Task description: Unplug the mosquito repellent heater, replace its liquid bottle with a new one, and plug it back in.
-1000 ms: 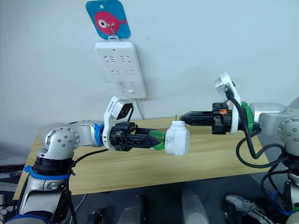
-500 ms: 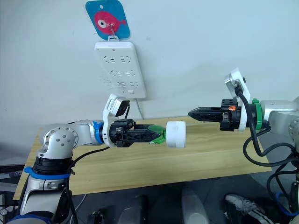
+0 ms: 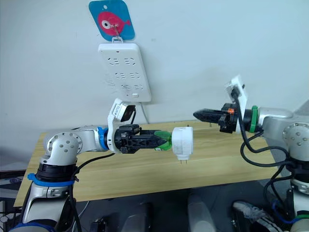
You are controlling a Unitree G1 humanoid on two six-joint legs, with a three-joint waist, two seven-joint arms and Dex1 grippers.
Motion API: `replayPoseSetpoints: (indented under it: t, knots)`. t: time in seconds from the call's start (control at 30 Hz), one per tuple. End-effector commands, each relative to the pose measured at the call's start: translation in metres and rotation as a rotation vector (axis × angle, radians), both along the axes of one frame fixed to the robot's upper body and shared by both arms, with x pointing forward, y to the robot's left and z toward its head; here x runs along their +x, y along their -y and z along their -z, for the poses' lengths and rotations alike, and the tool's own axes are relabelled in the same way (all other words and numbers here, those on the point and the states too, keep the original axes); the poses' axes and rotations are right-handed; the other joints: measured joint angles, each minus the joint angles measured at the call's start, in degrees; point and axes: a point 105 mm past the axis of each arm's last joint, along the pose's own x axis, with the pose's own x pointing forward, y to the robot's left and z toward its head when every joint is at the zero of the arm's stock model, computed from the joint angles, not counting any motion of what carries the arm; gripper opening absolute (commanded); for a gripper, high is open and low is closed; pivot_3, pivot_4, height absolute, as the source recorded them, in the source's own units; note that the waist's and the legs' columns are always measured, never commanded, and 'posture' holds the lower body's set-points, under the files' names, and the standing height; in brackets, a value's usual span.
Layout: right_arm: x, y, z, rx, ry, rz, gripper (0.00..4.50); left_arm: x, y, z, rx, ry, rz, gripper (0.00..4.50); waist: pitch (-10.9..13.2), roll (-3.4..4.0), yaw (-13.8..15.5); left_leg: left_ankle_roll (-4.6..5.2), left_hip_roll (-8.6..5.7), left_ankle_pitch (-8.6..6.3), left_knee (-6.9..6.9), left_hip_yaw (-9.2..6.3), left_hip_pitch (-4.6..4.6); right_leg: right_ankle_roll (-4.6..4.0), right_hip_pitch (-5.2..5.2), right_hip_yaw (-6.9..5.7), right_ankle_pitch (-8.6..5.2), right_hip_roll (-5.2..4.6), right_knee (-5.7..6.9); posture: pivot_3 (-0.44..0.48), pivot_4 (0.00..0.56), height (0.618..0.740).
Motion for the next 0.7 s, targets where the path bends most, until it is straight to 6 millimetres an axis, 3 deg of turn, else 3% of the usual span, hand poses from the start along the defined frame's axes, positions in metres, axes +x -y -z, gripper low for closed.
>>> replayPoseSetpoints:
  t: [0.03,0.3,0.7]
  knots:
    - [-0.029,-0.008,-0.004,-0.031,0.001,-0.150,0.00,0.000,-0.003,-0.016,-0.043,0.060,-0.003,2.27,0.0,0.00,0.0,0.00,0.00,0.00,0.01,0.00,0.00,0.00,0.00,0.00,0.00,0.00,0.00,-0.207,0.193,0.725]
    - [-0.056,-0.028,-0.012,0.051,-0.006,-0.263,0.00,0.009,-0.001,-0.018,-0.071,0.046,-0.044,2.27,0.0,0.00,0.0,0.00,0.02,0.00,0.05,0.00,0.07,0.00,0.03,0.00,0.00,0.01,0.12,-0.216,0.192,0.725]
    - [-0.057,-0.035,-0.044,0.214,-0.029,-0.256,0.00,0.014,0.001,-0.011,-0.025,0.078,-0.077,2.27,0.0,0.00,-0.1,0.00,0.01,0.00,0.04,0.01,0.05,0.00,0.02,0.01,0.00,0.00,0.11,-0.220,0.191,0.725]
